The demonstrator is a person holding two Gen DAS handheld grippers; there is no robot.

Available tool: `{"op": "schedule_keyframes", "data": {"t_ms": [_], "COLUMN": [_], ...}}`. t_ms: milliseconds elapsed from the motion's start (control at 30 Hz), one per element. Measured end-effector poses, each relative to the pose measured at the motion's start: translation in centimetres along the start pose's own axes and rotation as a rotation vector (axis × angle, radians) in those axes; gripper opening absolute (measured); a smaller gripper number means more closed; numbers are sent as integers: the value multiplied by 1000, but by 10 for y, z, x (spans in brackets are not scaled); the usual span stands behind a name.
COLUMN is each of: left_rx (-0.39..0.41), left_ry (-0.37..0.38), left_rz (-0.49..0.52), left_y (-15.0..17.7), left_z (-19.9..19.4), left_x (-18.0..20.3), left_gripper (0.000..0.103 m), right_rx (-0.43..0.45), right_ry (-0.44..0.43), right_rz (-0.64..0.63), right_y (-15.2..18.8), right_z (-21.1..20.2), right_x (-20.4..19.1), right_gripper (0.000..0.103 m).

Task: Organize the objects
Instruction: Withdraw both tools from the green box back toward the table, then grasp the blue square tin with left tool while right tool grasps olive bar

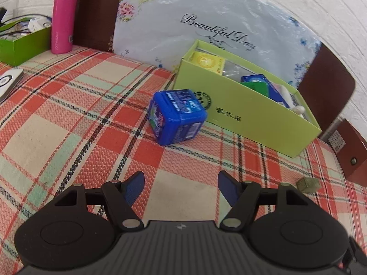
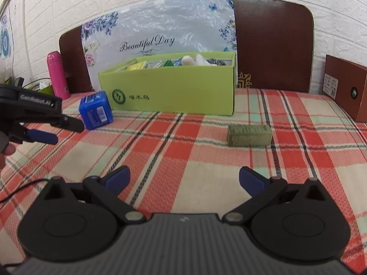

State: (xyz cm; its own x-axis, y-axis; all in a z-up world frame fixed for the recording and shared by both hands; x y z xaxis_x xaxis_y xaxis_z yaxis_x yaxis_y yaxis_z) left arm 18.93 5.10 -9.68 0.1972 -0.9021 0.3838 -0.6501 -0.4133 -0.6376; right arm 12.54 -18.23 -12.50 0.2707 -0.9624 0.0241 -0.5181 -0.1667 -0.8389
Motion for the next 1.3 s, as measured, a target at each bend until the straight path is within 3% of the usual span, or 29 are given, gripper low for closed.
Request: {"op": "schedule_keyframes", "data": {"t_ms": [200,367,467,567,667,800,900,1000,1133,1300], "left_rx": [63,96,93,99,70,-18,-57,-75,-86,-90], "left_ry": [5,-95,-117,-52,10,123,168,199,193,185], "left_rz": [-66,-74,-84,-59,-20,90,148,150,128,123], "left_y": [-30,-52,-60,-61,-53,-24,4,25,39,41], "left_z": [17,45,56,57,51,34,16,3,-8,-12], "left_x": [16,27,23,20,21,35,47,52,52,50], "left_gripper": [74,75,75,66,66,66,66,66,66,66], "right_rx": [2,-9,-14,-27,-32,-27,-21,-22,-75,-94], "right_ry": [11,16,23,31,29,25,50,70,100,44], "right_rz": [18,15,22,46,60,33,1,-19,12,201], "right_y": [3,6,9,12,12,5,-6,-17,-25,-37], "right_z": [-6,-9,-10,-9,-6,3,13,27,51,69], "right_x": [4,6,10,16,22,30,41,53,71,82], "right_gripper": [103,103,103,103,103,103,103,102,87,85]}}
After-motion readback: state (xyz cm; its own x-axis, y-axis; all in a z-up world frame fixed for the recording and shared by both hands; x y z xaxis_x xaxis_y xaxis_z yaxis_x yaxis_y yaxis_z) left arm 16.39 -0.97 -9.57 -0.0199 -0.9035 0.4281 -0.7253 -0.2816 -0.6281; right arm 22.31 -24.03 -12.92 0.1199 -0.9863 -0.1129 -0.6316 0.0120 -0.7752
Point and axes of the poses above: each gripper's, at about its wrist camera, not at the fingertips, and z roughly the way its jaws point, x to its right, y to its underside, the point moved 9 cm from there along z, roughly the way its jaws point, and after that the axes turned 7 degrees about -z, right-handed, at the moved point
